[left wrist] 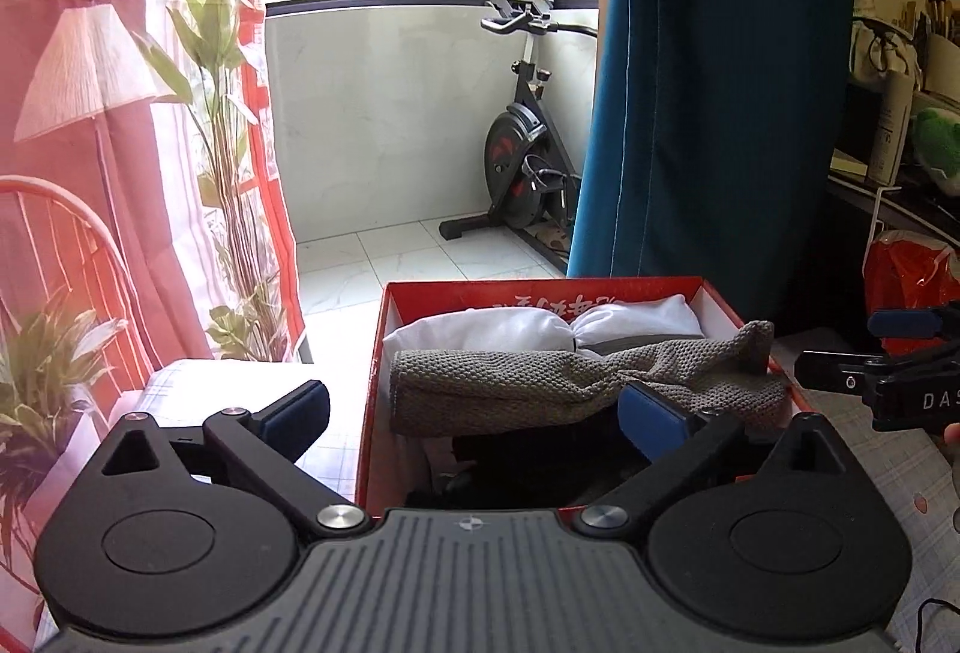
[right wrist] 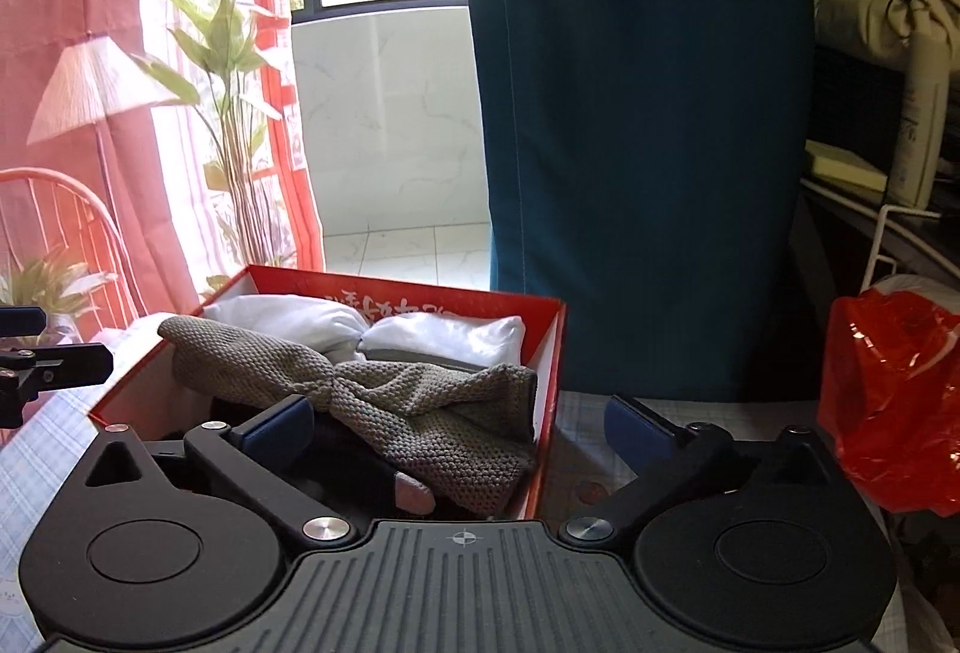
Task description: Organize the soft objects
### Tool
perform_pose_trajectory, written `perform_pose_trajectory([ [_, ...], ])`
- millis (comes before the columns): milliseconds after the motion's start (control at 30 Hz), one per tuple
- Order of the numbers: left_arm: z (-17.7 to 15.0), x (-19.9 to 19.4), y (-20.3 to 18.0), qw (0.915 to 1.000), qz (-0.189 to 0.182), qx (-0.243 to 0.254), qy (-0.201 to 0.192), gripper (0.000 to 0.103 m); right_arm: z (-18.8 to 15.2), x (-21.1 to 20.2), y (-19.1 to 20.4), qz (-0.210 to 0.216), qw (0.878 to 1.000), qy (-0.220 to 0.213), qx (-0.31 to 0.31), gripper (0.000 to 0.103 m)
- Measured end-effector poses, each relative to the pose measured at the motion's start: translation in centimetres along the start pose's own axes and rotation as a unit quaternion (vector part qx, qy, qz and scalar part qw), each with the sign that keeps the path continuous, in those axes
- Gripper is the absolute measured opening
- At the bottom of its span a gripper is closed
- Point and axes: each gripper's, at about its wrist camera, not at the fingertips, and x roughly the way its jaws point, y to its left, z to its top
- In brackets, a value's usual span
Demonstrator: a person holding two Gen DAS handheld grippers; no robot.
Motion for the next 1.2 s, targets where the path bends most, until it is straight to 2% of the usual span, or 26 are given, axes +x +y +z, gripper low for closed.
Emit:
perform_pose_trajectory([
  [100, 0.1, -1.3, -0.4, 0.9997, 0.019, 0.014, -0.008, 0.103, 0.2, -1.5, 0.5, 0.000, 1.000, -0.006, -0.001, 0.103],
  [200, 0.0, -2.8, -1.0, 0.9971, 0.063, 0.034, -0.025, 0.103, 0.5, -2.9, 1.1, 0.003, 1.000, -0.014, -0.002, 0.103],
  [267, 0.0, -3.7, -1.4, 0.9956, 0.078, 0.042, -0.032, 0.103, 0.6, -3.8, 1.4, 0.005, 1.000, -0.019, -0.002, 0.103],
  [467, 0.2, -6.7, -0.5, 0.9979, 0.057, 0.006, -0.030, 0.103, 0.8, -6.8, 2.5, 0.003, 0.999, -0.035, 0.009, 0.103],
  [600, 0.2, -9.6, -0.9, 0.9952, 0.085, 0.031, -0.037, 0.103, 0.9, -9.7, 3.4, 0.002, 0.999, -0.039, 0.012, 0.103],
  [733, 0.7, -13.6, 0.0, 0.9960, 0.082, -0.004, -0.036, 0.103, 1.3, -13.4, 3.6, 0.013, 0.998, -0.057, 0.027, 0.103],
  [900, 1.2, -18.5, 0.3, 0.9954, 0.064, -0.028, -0.065, 0.103, 1.9, -17.8, 5.1, -0.023, 0.998, -0.064, -0.003, 0.103],
  [1000, 1.5, -20.7, -0.5, 0.9928, 0.088, -0.016, -0.080, 0.103, 2.0, -20.2, 6.0, -0.042, 0.996, -0.077, -0.013, 0.103],
  [1100, 1.6, -22.4, -1.3, 0.9887, 0.118, 0.000, -0.092, 0.103, 2.0, -22.4, 6.1, -0.025, 0.995, -0.091, 0.008, 0.103],
  [1200, 1.3, -23.6, -1.0, 0.9862, 0.135, -0.022, -0.094, 0.103, 2.1, -23.9, 6.1, -0.024, 0.994, -0.101, 0.023, 0.103],
])
